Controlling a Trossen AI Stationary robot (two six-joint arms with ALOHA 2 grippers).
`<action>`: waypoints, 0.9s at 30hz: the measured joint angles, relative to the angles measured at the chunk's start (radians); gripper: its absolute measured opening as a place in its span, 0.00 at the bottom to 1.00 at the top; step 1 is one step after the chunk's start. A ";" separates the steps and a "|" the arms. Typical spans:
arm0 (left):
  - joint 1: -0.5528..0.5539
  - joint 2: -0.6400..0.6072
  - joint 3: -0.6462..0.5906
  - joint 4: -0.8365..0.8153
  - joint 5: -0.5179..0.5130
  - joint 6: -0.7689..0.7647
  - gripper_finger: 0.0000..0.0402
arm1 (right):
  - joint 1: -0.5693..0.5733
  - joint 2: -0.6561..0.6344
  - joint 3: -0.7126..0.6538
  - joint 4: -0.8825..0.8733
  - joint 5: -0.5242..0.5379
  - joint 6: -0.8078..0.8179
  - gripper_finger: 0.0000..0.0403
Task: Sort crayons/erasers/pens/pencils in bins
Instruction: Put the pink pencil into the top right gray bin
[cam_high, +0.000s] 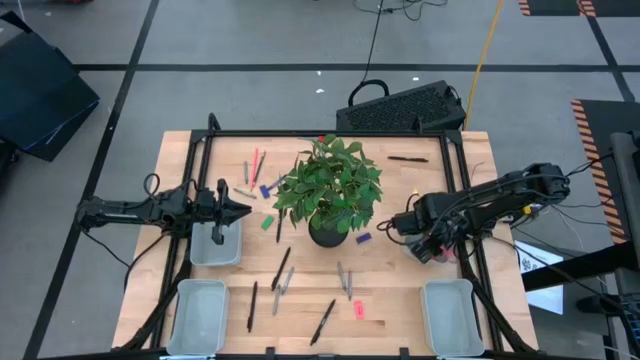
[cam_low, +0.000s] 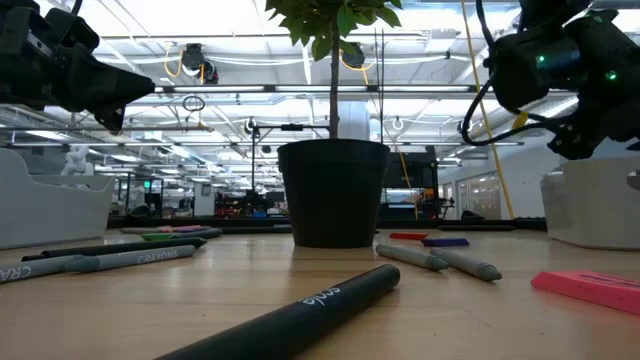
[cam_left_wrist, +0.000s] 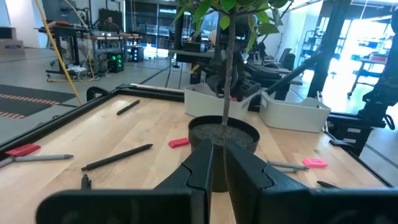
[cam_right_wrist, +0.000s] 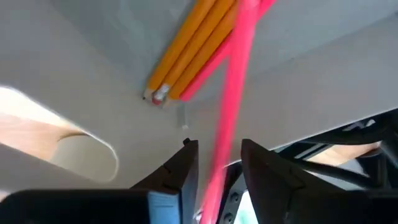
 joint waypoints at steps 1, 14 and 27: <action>0.000 0.000 0.000 0.001 -0.001 0.000 0.10 | -0.003 -0.002 0.000 0.001 0.001 -0.001 0.26; 0.000 0.000 0.000 0.000 0.000 0.000 0.10 | -0.012 -0.001 -0.015 0.057 0.015 0.002 0.20; 0.000 0.000 0.000 0.000 0.000 0.000 0.10 | -0.012 -0.033 -0.004 0.063 -0.010 0.031 0.05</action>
